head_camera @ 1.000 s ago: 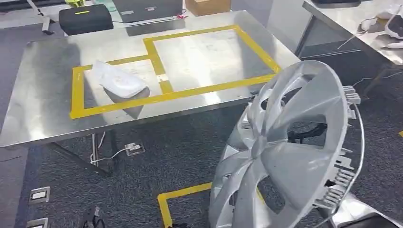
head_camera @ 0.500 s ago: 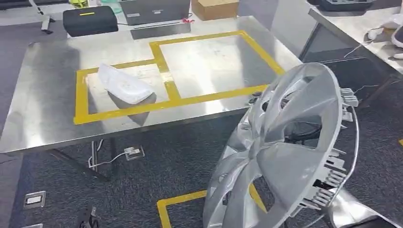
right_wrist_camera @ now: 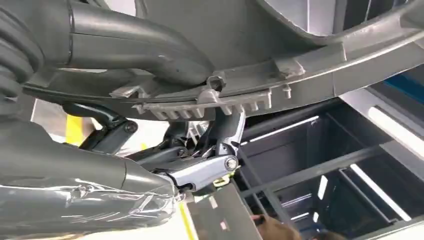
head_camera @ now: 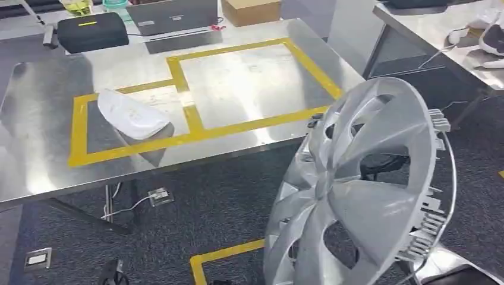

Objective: Take the parts from the cabinet and place them on the table.

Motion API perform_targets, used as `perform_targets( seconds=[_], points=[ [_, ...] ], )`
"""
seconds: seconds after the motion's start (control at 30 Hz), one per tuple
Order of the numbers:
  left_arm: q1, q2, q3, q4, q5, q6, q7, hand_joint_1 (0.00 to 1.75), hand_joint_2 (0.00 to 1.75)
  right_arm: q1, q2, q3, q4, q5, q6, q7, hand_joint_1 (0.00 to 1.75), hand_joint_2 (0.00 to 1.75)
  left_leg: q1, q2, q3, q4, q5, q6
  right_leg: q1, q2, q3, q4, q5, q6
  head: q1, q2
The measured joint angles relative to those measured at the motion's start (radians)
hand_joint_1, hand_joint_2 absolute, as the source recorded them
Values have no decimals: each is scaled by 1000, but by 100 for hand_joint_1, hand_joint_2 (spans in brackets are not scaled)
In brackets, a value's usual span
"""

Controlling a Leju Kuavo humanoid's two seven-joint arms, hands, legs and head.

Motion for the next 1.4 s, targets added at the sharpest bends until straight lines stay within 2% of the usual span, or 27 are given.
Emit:
perform_targets(
  seconds=[0.03, 0.1, 0.13, 0.17, 0.27, 0.3, 0.33, 0.43, 0.47, 0.5, 0.53, 0.6, 0.63, 0.67, 0.7, 0.73, 0.83, 0.9, 0.97, 1.0, 1.03, 1.1, 1.13, 1.17, 1.27, 1.33, 1.4],
  points=[
    [1, 0, 0, 0, 0, 0, 0, 0, 175, 0, 0, 0, 0, 0, 0, 0, 175, 175, -1, 0, 19, -62, 52, 5, 2, 3, 9, 0, -6, 0, -4, 0],
    [0, 2, 0, 0, 0, 1, 0, 0, 175, -1, 0, 0, 0, 0, 0, -1, 175, 175, -7, 0, 103, -266, 174, 23, 5, 4, 31, -1, -22, 2, -12, 0],
    [0, 5, 0, 0, 0, 1, 0, 0, 175, -2, 0, 0, 0, 0, 0, -1, 175, 175, -13, 0, 129, -318, 175, 32, 6, 3, 35, -3, -27, 5, -12, 0],
    [-2, 5, 0, 0, 0, 1, 0, 0, 175, -3, 0, 0, 0, 0, 0, -2, 175, 175, -15, 0, 136, -339, 168, 31, 11, 6, 34, -1, -31, 11, -11, 0],
    [-4, 5, 0, 0, 0, 1, 0, 0, 175, -3, 0, 0, 0, 0, 1, -2, 175, 175, -19, 0, 139, -341, 159, 37, 6, 4, 38, -10, -38, 22, -10, 0],
    [-2, 3, 0, 0, 0, 1, 0, 0, 175, -2, 0, 0, -3, 0, 2, -2, 175, 175, -4, 2, 154, -357, 161, 39, 9, 3, 34, -6, -48, 30, -11, 0],
    [-2, 3, 0, 0, 0, 1, 0, 0, 175, -3, 0, -1, -3, 0, 2, -3, 175, 175, -4, 2, 165, -361, 156, 44, 10, 0, 28, 25, -64, 33, -6, 0],
    [-5, 5, 0, 0, 0, 1, 0, 0, 175, -7, 0, 0, 1, 0, 3, -4, 175, 175, -4, 3, 183, -361, 141, 54, 3, -1, -106, 285, -160, 44, 13, 0],
    [-4, 5, 0, 0, 0, 1, 0, 0, 175, -4, 0, 0, 3, 0, 3, -4, 175, 175, -4, 2, 189, -361, 135, 53, -1, -1, -148, 347, -167, 48, 16, 0],
    [-2, 4, 0, 0, 0, 1, 0, 0, 175, -3, 0, 0, 5, 0, 3, -3, 175, 175, -3, 1, 197, -361, 130, 52, -5, -1, -164, 350, -145, 51, 21, 0],
    [-1, 3, 0, 0, 0, 1, 0, 0, 175, -3, 0, 0, 7, 0, 3, -3, 175, 175, -1, 0, 205, -360, 123, 49, -8, -2, -157, 313, -109, 53, 25, 0],
    [-1, 1, 0, 0, 0, 1, 0, 0, 175, -4, 0, -1, 8, 0, 3, -3, 175, 175, 3, -3, 232, -356, 103, 38, -14, -4, -83, 114, 25, 58, 36, 0],
    [1, 1, 0, 0, -1, 1, 0, 0, 175, -4, 0, -1, 8, 0, 3, -3, 175, 175, 3, -3, 234, -355, 93, 31, -16, -5, -61, 52, 48, 61, 41, 0],
    [-4, 3, 0, 0, -2, 1, 0, 0, 175, -6, 0, 0, 10, 0, 4, -4, 175, 175, -3, -4, 233, -345, 88, 23, -11, -3, -43, 38, 36, 58, 46, 0],
    [-6, 3, 0, 0, -3, 1, 0, 0, 175, -10, 0, 0, 11, 0, 5, -2, 175, 175, -3, -4, 223, -343, 89, 20, -10, -2, -36, 23, 18, 44, 46, 0],
    [-7, 3, 0, 0, -3, 2, 0, 0, 175, -9, 0, 1, 11, -1, 6, -2, 175, 175, -4, -4, 221, -344, 90, 18, -9, 0, -42, 25, 19, 41, 33, 0],
    [-5, 3, 0, 0, -3, 2, 0, 0, 175, -11, -3, -1, 11, -4, 6, -2, 175, 175, 1, -1, 218, -320, 68, 4, -12, 2, -30, 17, 13, 24, 27, 0],
    [-8, 2, 0, 0, -3, 2, 0, 0, 175, -13, -2, 0, 11, -5, 9, -1, 175, 175, 0, 0, 139, -177, 11, -1, -10, 0, -24, 17, 7, 14, 7, 0],
    [-6, 1, 0, 0, -3, 2, 0, 0, 175, -12, -2, 0, 12, -5, 9, -1, 175, 175, 0, 0, 29, -10, -33, -2, -6, -1, -19, 17, -2, 6, -1, 0],
    [-4, 0, 0, 0, -3, 2, 0, 0, 175, -12, -2, 0, 12, -5, 8, -2, 175, 175, 0, 0, 3, 10, -20, -1, -5, 0, -14, 17, -6, 5, -5, 0],
    [-2, 0, 0, 0, -4, 2, 0, 0, 175, -11, -2, 0, 12, -5, 6, -2, 175, 175, 0, 0, 3, -20, 18, 3, -4, 3, -6, 17, -12, 6, -8, 0],
    [-3, 1, 0, 0, -7, 2, 1, 0, 175, -12, -2, 0, 11, -6, -3, -1, 175, 175, -2, 0, 70, -198, 141, 15, -2, 5, 18, 17, -27, 8, -15, 0],
    [-4, 2, 0, 0, -10, 2, 1, 0, 175, -12, -2, 0, 10, -8, -6, 0, 175, 175, -4, 0, 104, -289, 185, 22, -2, 5, 26, 16, -35, 10, -18, 0],
    [-5, 3, 0, 0, -13, 2, 2, 0, 175, -14, -3, 0, 8, -10, -8, 2, 175, 175, -11, -1, 124, -300, 162, 23, 4, 5, 26, 15, -40, 16, -16, 0],
    [-8, 3, 0, 0, -14, 2, 3, 0, 175, -9, -3, 0, 5, -13, -18, 11, 175, 175, -17, -1, 125, -320, 152, 31, -3, 7, 29, 7, -46, 29, -14, 0],
    [-6, 2, 0, 0, -14, 2, 4, 0, 175, -6, -3, -2, 0, -14, -23, 11, 175, 175, -5, 1, 143, -339, 151, 38, -4, 3, 24, 17, -62, 39, -10, 0],
    [-7, 3, 0, 0, -15, 2, 4, 0, 175, -7, -5, -3, -3, -14, -23, 10, 175, 175, -6, 2, 158, -341, 141, 52, -1, 0, -34, 147, -115, 45, 4, 0]
  ],
)
